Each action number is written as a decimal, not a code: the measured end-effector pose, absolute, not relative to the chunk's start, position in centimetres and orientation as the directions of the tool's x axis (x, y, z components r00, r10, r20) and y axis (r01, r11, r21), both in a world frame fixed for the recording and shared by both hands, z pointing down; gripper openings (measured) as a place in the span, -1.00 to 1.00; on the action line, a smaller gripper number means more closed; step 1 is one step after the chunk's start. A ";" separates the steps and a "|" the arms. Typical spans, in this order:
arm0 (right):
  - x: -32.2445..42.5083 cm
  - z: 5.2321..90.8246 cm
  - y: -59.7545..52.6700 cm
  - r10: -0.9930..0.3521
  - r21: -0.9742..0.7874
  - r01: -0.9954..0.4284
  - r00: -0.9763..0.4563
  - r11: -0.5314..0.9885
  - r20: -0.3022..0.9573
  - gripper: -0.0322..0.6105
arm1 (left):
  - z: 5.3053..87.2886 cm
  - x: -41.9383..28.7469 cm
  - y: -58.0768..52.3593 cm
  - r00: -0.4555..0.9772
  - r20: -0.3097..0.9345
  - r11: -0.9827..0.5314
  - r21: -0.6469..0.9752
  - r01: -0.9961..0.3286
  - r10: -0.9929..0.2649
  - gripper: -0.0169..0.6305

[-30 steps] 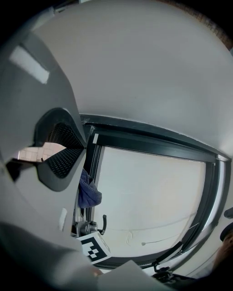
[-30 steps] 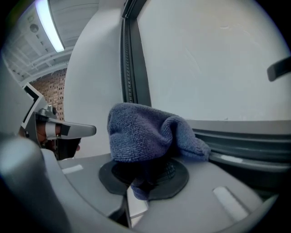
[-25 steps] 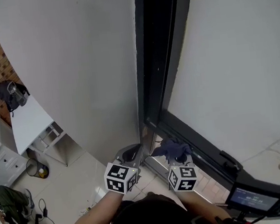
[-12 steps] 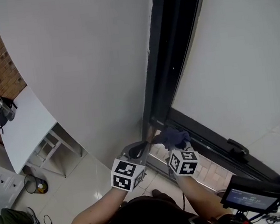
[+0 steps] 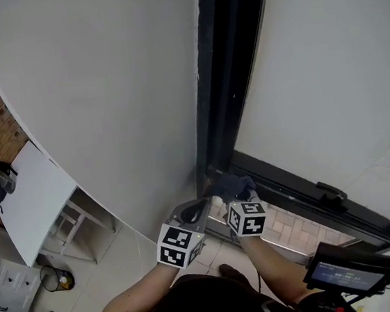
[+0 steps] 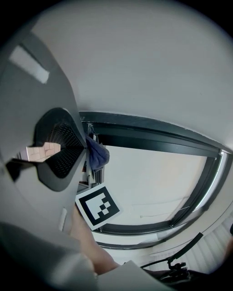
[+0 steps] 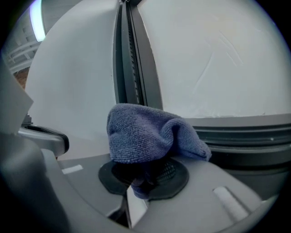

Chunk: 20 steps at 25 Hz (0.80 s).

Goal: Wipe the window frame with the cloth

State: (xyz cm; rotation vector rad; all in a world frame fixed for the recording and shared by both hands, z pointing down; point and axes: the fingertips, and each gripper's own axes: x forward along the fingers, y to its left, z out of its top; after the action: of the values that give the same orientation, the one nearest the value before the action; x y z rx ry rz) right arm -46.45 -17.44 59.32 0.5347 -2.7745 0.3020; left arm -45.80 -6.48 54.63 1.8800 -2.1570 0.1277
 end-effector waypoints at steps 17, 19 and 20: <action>-44.9 57.3 -13.1 -0.370 -0.182 -0.429 -0.885 0.885 0.284 -0.73 | 54.2 -44.5 -2.4 -0.040 0.229 0.068 0.112 -0.991 -0.973 -0.97; -45.8 57.2 -13.2 -0.359 -0.180 -0.419 -0.888 0.890 0.289 -0.73 | 54.3 -44.6 -2.6 -0.047 0.237 0.075 0.110 -0.991 -0.970 -0.97; -46.3 57.2 -13.4 -0.353 -0.178 -0.413 -0.889 0.893 0.292 -0.73 | 54.2 -44.7 -2.7 -0.050 0.238 0.078 0.108 -0.991 -0.970 -0.97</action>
State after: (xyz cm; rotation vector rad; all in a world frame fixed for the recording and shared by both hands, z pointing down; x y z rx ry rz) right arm -46.26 -13.41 57.23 0.5784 -2.8079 0.3444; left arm -44.75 -2.72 54.23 1.9744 -2.1079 0.1234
